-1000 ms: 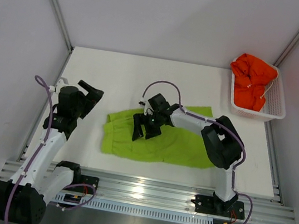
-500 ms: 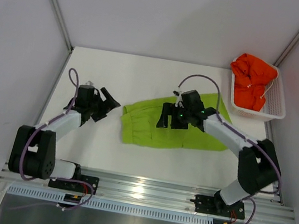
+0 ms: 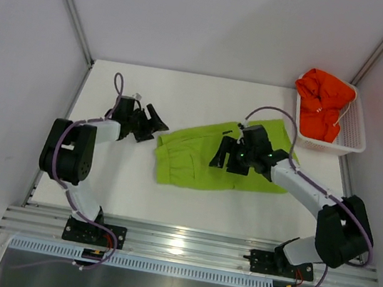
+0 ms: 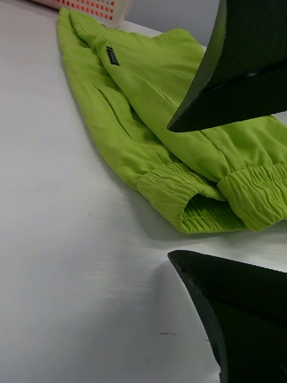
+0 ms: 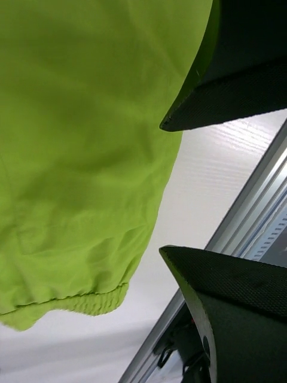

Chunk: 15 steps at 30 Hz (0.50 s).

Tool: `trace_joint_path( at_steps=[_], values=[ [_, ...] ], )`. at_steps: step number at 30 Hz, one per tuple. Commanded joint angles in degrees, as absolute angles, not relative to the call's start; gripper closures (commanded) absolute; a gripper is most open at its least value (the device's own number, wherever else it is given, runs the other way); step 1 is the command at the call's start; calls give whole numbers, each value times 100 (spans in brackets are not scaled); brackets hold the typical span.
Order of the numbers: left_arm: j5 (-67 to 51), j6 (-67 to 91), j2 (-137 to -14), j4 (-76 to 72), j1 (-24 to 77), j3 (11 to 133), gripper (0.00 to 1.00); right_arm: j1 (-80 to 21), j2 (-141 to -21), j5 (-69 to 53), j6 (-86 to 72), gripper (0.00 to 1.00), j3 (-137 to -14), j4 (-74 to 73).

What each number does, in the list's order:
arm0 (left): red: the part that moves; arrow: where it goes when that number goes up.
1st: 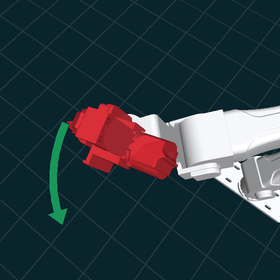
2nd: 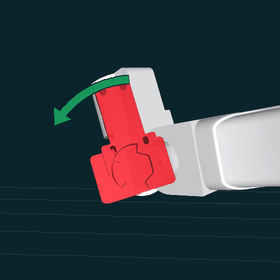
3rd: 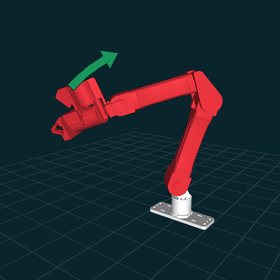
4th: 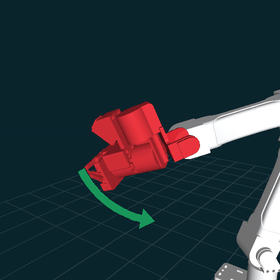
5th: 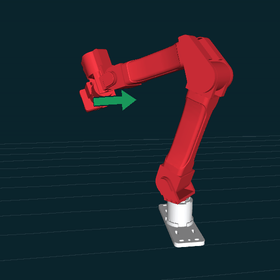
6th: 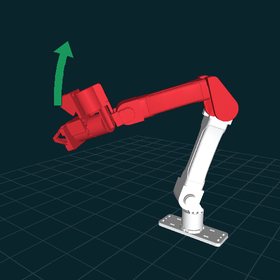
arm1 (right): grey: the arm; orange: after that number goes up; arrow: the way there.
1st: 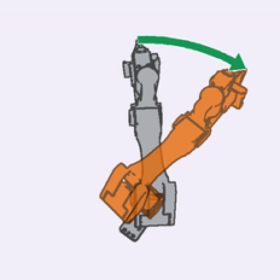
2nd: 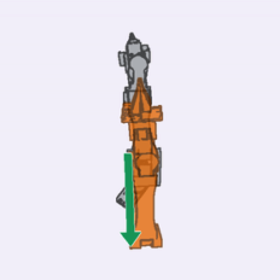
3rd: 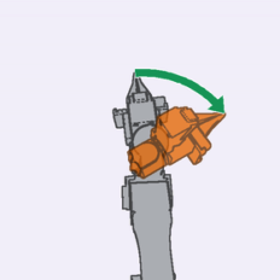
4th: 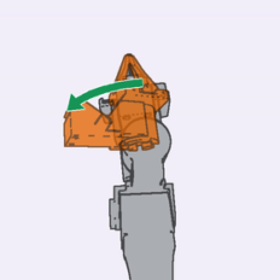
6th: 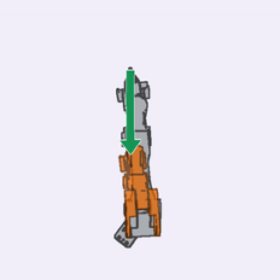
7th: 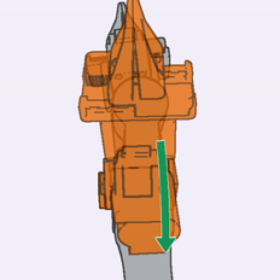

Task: Fold and stack the shorts
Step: Fold the shorts

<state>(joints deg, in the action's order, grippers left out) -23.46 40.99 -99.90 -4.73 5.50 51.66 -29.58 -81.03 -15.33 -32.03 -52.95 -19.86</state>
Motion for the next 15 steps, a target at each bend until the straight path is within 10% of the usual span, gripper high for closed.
trace_joint_path(
  at_steps=[1,7,15],
  values=[
    [-2768,3832,-10116,-720,571,5300,19,-3733,-8559,-1188,-3209,20,-5931,-1740],
    [-3102,3753,-10432,-817,571,5370,21,-4446,-9490,-590,-2717,0,-7037,-1854],
    [-3454,3744,-10828,-791,562,5572,32,-5562,-10941,579,-1522,0,-8849,-2803]
  ],
)
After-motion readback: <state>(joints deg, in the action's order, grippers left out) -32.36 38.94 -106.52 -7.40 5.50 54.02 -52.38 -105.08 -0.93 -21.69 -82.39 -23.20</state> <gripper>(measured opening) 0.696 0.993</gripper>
